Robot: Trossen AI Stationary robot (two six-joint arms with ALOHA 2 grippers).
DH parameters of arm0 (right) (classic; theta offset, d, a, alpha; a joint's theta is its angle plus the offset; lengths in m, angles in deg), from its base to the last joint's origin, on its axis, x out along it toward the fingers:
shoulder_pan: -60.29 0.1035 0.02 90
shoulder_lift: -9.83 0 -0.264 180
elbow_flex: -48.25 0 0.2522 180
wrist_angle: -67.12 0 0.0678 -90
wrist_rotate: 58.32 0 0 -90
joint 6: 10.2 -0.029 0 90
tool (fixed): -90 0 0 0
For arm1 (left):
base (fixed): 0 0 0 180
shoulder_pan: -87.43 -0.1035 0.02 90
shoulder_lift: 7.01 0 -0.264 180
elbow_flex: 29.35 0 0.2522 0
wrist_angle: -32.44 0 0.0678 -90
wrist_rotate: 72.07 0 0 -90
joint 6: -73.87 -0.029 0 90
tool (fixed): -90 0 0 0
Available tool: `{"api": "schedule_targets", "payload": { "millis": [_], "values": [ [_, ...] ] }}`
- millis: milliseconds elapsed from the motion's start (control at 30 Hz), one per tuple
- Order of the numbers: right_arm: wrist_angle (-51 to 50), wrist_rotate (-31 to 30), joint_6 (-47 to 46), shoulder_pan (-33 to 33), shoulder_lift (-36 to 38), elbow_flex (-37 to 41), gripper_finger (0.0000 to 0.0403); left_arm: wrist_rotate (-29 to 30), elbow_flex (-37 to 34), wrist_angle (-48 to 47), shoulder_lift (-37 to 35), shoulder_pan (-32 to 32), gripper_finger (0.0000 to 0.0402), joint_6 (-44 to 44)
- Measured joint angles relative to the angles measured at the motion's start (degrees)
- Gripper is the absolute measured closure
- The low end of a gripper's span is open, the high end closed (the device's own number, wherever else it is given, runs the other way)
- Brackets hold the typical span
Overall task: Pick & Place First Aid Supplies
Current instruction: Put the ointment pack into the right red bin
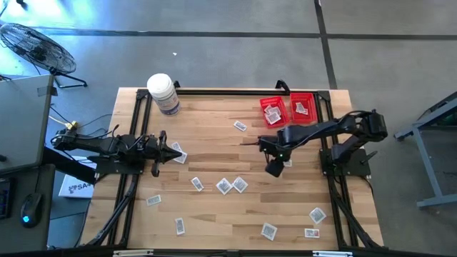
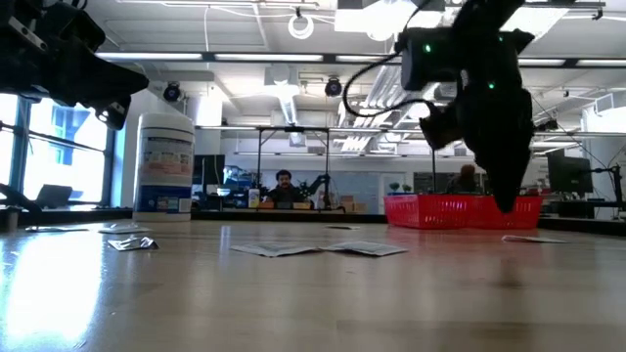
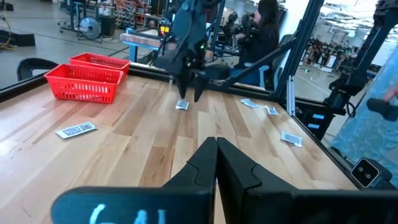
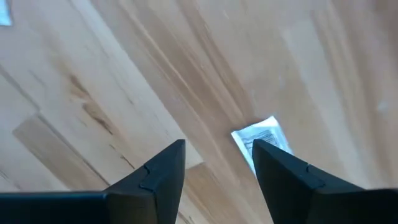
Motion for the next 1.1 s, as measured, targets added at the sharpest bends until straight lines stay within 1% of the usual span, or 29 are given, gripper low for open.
{"api": "schedule_targets", "payload": {
  "millis": [167,300,400,533,700,867,1033,1100],
  "values": [
    [-5.7,-3.3,5.0,1.3,0.0,-3.2,0.0221,0.0,0.0,0.0,0.0,0.0,0.0401,0.0],
    [-7.8,-2.0,4.0,0.1,0.0,-2.0,0.0222,0.2,0.0,0.0,0.0,0.0,0.0401,0.0],
    [-6.7,-2.0,2.0,-1.3,0.0,0.2,0.0222,0.2,0.0,0.0,0.0,0.0,0.0401,0.0],
    [-3.1,-2.3,2.4,-2.7,0.0,2.7,0.0222,0.2,0.0,0.0,0.0,0.0,0.0401,0.0],
    [0.3,-5.7,7.1,-2.6,0.0,3.2,0.0222,0.2,0.0,0.0,0.0,0.0,0.0401,0.0],
    [0.5,-6.0,10.9,-2.6,0.0,3.2,0.0222,0.2,0.0,0.0,0.0,0.0,0.0401,0.0],
    [2.3,-8.9,14.7,-1.9,0.0,3.2,0.0222,0.2,0.0,0.0,0.0,0.0,0.0401,0.0],
    [2.2,-9.0,15.7,-1.4,0.0,3.2,0.0222,0.2,0.0,0.0,0.0,0.0,0.0401,0.0]
  ]
}}
